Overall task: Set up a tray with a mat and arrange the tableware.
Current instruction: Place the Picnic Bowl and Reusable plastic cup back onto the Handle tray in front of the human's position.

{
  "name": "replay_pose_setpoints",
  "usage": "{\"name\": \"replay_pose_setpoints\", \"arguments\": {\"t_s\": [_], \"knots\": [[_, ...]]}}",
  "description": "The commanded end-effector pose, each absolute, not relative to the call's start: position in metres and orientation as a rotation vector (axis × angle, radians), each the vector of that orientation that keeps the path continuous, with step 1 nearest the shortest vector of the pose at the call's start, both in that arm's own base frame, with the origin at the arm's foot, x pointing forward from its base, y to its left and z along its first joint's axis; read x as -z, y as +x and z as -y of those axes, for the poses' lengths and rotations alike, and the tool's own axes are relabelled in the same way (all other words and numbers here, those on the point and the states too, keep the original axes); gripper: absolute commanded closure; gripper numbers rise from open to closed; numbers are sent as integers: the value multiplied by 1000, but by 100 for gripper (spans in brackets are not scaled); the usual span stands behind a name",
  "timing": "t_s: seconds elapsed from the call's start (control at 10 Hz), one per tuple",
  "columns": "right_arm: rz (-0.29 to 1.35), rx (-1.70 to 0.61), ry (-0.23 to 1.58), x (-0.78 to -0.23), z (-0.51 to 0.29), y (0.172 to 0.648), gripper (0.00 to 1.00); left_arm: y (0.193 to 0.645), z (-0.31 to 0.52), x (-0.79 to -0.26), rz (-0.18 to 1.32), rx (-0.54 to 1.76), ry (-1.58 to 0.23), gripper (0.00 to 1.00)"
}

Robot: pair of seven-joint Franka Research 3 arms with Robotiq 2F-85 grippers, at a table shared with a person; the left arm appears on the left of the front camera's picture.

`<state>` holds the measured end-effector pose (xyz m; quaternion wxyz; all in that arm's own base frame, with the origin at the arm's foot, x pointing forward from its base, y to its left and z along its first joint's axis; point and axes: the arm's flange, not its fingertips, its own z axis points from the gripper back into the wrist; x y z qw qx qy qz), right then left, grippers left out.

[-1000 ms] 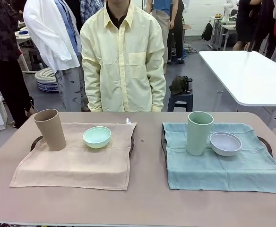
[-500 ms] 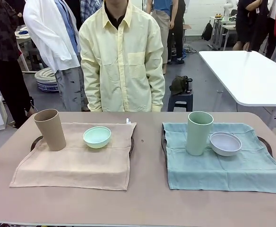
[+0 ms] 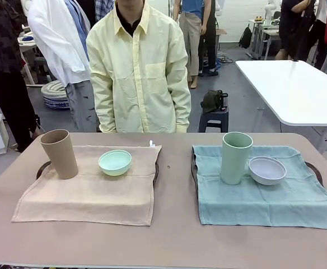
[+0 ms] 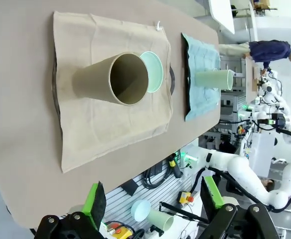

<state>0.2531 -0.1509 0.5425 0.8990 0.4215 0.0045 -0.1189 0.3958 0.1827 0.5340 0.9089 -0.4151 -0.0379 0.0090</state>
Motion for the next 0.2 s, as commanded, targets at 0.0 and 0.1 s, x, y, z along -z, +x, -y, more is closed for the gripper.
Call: {"name": "replay_pose_setpoints", "arguments": {"t_s": [0.0, 0.1], "knots": [[-6, 242, 878, -543, 151, 252, 0, 396, -181, -536, 86, -39, -873, 0], [-6, 242, 878, -543, 151, 252, 0, 396, -181, -536, 86, -39, -873, 0]]}}
